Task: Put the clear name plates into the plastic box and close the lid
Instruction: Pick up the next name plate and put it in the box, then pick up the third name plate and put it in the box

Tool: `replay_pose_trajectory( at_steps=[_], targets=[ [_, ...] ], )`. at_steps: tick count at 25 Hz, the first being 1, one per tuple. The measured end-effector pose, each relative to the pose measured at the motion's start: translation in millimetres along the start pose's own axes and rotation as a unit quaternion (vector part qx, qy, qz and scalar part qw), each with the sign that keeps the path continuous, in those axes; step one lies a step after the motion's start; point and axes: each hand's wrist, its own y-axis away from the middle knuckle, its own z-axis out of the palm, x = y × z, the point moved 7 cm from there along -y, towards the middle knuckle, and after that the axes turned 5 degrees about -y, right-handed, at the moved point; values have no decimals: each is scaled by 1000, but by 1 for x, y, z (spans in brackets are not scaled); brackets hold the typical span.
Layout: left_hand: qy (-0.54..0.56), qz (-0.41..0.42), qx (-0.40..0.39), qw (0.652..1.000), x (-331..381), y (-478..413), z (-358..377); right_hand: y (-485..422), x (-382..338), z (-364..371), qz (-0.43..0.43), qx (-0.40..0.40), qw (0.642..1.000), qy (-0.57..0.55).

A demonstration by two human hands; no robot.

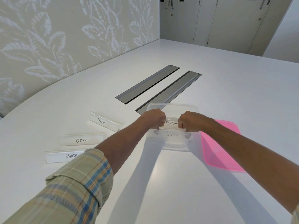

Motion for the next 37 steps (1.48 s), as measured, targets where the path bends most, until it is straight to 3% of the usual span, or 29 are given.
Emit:
replay_pose_trajectory(
  at_steps=[7, 13, 19, 37],
  targets=[
    [67, -14, 19, 997, -5, 12, -14, 5, -3, -16, 4, 31, 993, -111],
    [188, -31, 161, 968, -26, 59, -51, 15, -23, -55, -12, 151, 971, -184],
    [193, -59, 225, 953, -66, 130, -49, 20, -90, -74, -82, 174, 958, -212],
    [198, -273, 182, 924, -240, 335, 68, -35, -320, -56, -174, 139, 945, -241]
  ],
)
